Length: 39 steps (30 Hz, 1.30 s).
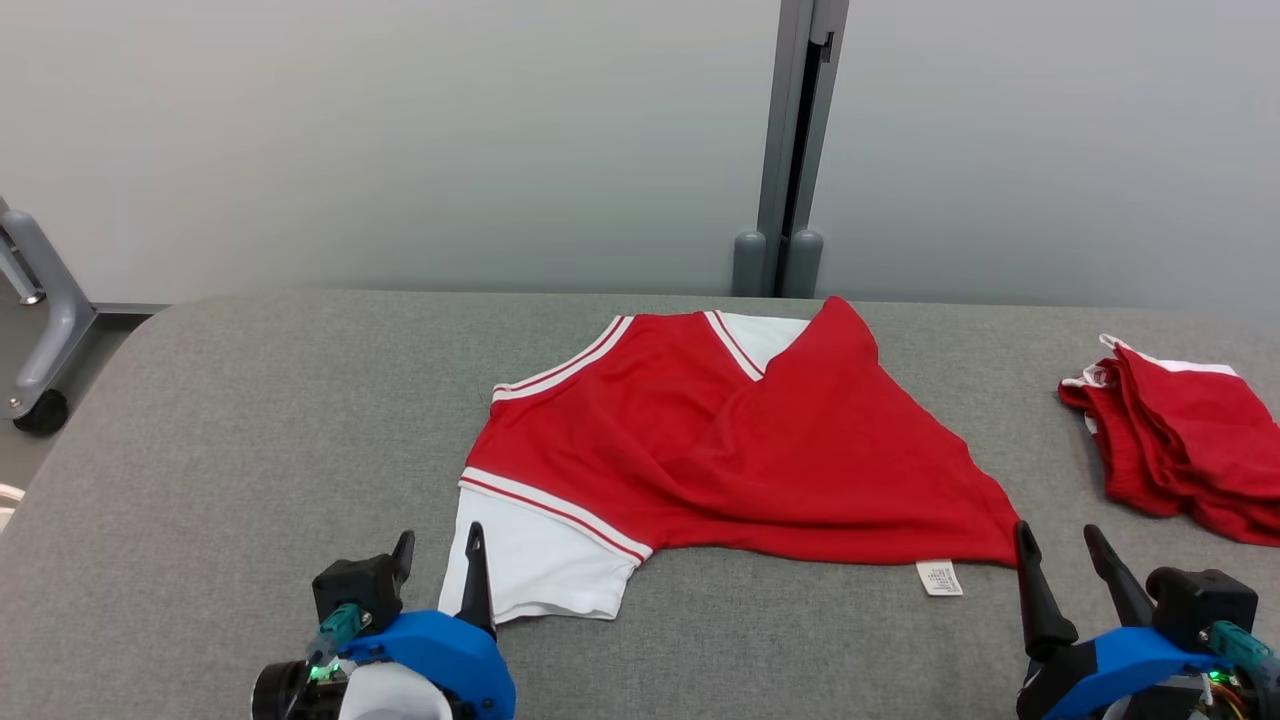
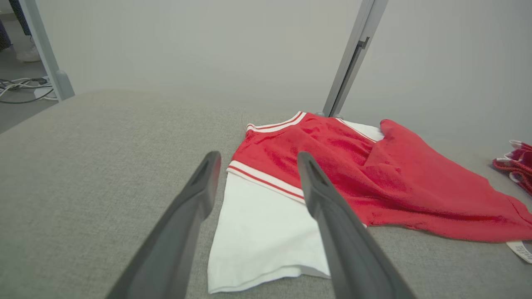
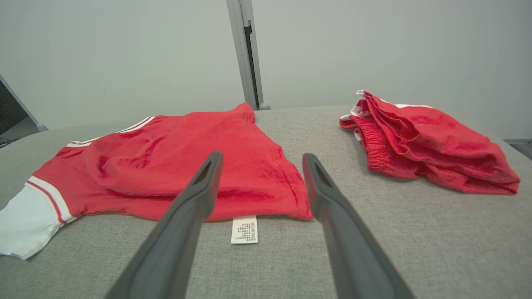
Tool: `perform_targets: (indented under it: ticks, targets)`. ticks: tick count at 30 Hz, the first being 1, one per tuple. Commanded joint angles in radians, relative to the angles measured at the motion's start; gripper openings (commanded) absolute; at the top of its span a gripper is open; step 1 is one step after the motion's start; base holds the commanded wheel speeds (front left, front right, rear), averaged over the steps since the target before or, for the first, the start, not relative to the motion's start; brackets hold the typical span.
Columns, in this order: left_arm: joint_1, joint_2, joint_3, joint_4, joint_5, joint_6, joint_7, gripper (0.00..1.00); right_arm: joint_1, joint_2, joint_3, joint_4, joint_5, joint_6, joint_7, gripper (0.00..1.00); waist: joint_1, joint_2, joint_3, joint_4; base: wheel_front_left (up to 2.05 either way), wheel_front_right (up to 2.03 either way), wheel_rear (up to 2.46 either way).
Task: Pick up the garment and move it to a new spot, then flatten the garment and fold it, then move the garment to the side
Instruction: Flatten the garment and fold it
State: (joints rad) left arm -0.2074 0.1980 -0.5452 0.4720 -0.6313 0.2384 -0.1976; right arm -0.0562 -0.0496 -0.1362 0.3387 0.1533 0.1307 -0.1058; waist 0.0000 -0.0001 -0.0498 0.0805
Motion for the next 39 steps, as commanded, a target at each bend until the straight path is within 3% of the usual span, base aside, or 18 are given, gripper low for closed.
perform_targets:
  ticks: [1, 7, 10, 22, 32, 33, 34, 35, 36, 39]
  targets:
    - [0.014, 0.005, 0.003, 0.013, -0.015, 0.007, 0.034, 1.0, 0.007, -0.002, -0.003, 0.0, 0.002, 0.0, 0.006, 1.0, 0.0, 0.0001, 0.004, 0.001, 0.0, 0.0, 0.0]
    - [0.013, 0.027, -0.001, 0.063, -0.066, 0.026, 0.221, 1.0, -0.006, -0.002, -0.024, 0.006, -0.009, 0.0, 0.03, 1.0, 0.0, 0.0001, 0.024, -0.004, 0.0, 0.0, 0.0]
    - [0.006, 0.033, 0.0, 0.083, -0.082, 0.033, 0.266, 1.0, -0.014, -0.002, -0.019, 0.003, -0.007, 0.0, 0.036, 1.0, 0.0, 0.0001, 0.037, -0.013, 0.0, 0.0, 0.0]
    - [-0.038, -0.003, 0.035, 0.171, -0.134, 0.027, 0.267, 1.0, -0.045, -0.002, -0.018, -0.015, -0.019, 0.0, 0.042, 1.0, 0.0, 0.0001, 0.095, -0.06, 0.0, 0.0, 0.0]
    - [-0.095, -0.038, 0.027, 0.25, -0.155, -0.013, 0.279, 1.0, -0.069, -0.002, -0.015, -0.015, -0.032, 0.0, 0.045, 1.0, 0.0, 0.0001, 0.128, -0.078, 0.0, 0.0, 0.0]
    - [-0.102, -0.041, 0.022, 0.259, -0.15, -0.019, 0.278, 0.79, -0.071, -0.002, -0.013, -0.013, -0.034, 0.0, 0.048, 1.0, 0.0, 0.0001, 0.13, -0.078, 0.0, 0.0, 0.0]
    - [-0.107, -0.044, 0.017, 0.265, -0.145, -0.023, 0.276, 0.44, -0.072, -0.002, -0.01, -0.01, -0.041, 0.0, 0.05, 1.0, 0.0, 0.0001, 0.133, -0.079, 0.0, 0.0, 0.0]
    - [-0.107, -0.044, 0.017, 0.265, -0.145, -0.023, 0.276, 0.44, -0.072, -0.002, -0.01, -0.01, -0.041, 0.0, 0.05, 1.0, 0.0, 0.0001, 0.133, -0.079, 0.0, 0.0, 0.0]
    - [-0.114, -0.051, 0.016, 0.269, -0.147, -0.027, 0.268, 0.03, -0.077, -0.002, -0.008, -0.007, -0.047, 0.0, 0.054, 1.0, 0.0, 0.0001, 0.136, -0.079, 0.0, 0.0, 0.0]
    - [-0.134, -0.058, 0.01, 0.278, -0.14, -0.039, 0.248, 0.0, -0.1, -0.002, -0.008, 0.005, -0.076, 0.0, 0.074, 1.0, 0.0, 0.0001, 0.145, -0.077, 0.0, 0.0, 0.0]
